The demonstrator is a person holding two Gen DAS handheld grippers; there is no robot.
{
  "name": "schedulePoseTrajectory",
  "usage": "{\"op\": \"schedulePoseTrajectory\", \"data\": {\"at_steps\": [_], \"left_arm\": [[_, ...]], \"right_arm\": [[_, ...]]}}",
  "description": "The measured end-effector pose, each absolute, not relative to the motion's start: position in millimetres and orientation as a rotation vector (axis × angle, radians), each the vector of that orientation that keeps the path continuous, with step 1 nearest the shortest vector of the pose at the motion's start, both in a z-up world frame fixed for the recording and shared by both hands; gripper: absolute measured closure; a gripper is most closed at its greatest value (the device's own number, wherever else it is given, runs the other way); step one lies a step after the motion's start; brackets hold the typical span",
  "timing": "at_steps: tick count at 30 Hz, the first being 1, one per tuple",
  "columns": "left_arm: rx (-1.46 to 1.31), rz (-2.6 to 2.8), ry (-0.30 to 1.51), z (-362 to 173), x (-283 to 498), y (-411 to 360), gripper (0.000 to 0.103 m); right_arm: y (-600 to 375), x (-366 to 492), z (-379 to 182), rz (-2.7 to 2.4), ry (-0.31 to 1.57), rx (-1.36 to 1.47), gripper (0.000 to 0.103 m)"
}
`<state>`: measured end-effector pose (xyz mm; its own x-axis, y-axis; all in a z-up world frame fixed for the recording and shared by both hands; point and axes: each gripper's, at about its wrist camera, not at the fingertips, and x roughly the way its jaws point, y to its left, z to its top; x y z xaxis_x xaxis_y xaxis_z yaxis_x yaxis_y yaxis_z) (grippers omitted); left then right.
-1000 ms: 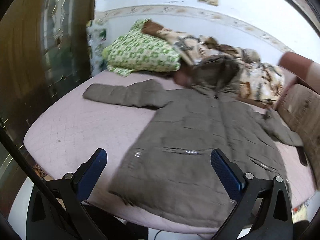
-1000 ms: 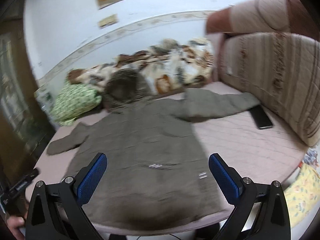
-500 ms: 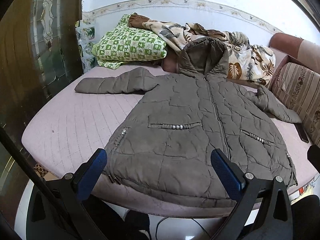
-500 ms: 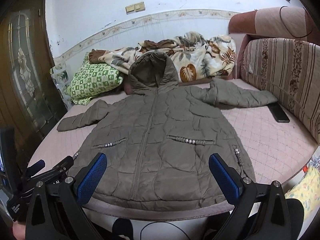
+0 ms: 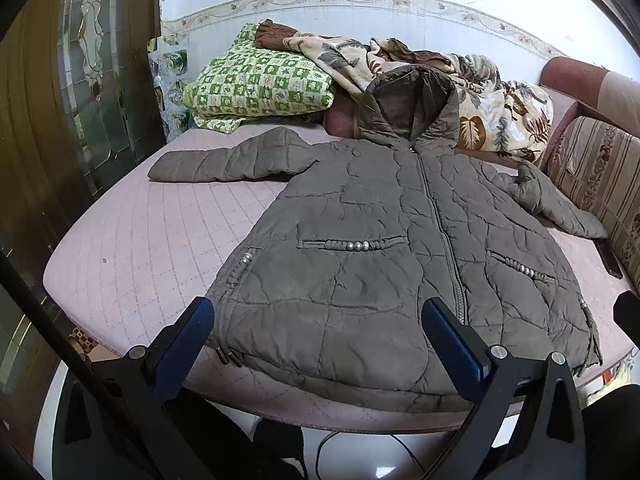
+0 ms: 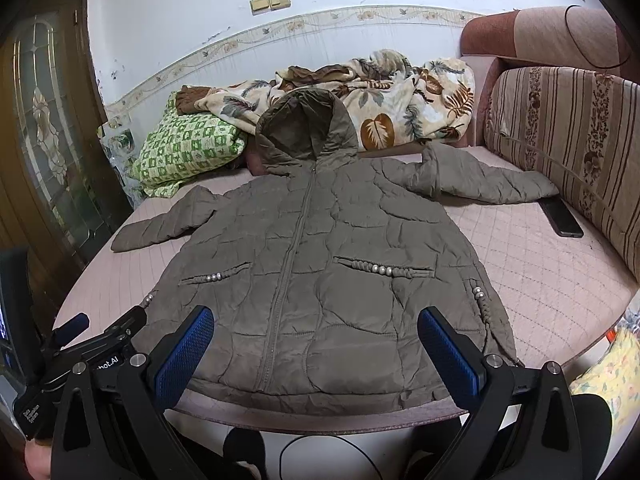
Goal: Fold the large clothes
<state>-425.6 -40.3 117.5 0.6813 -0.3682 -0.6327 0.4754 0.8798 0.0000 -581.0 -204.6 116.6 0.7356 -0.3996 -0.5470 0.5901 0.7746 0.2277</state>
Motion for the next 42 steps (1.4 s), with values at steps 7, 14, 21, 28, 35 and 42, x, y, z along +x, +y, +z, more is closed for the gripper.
{"op": "schedulePoseTrajectory", "data": {"at_steps": [7, 14, 21, 28, 35, 42], "left_arm": [[0.180, -0.471, 0.673, 115.7, -424.7, -41.4, 0.000], [0.187, -0.463, 0.673, 114.7, -424.2, -42.6, 0.000], [0.212, -0.466, 0.686, 111.2, -421.2, -51.5, 0.000], [0.249, -0.472, 0.703, 103.2, -414.7, -69.6, 0.000], [0.288, -0.484, 0.729, 90.5, -403.8, -91.4, 0.000], [0.284, -0.521, 0.666, 105.5, -369.6, -137.7, 0.000]], "right_arm": [[-203.9, -575.5, 114.0, -0.560, 0.507, 0.414, 0.000], [-209.3, -575.6, 110.0, -0.556, 0.508, 0.429, 0.000], [-228.6, -581.7, 103.7, -0.591, 0.501, 0.474, 0.000], [-258.0, -589.3, 90.0, -0.643, 0.499, 0.548, 0.000], [-282.3, -587.3, 74.8, -0.669, 0.520, 0.585, 0.000], [-338.4, -593.2, 76.4, -0.730, 0.491, 0.615, 0.000]]}}
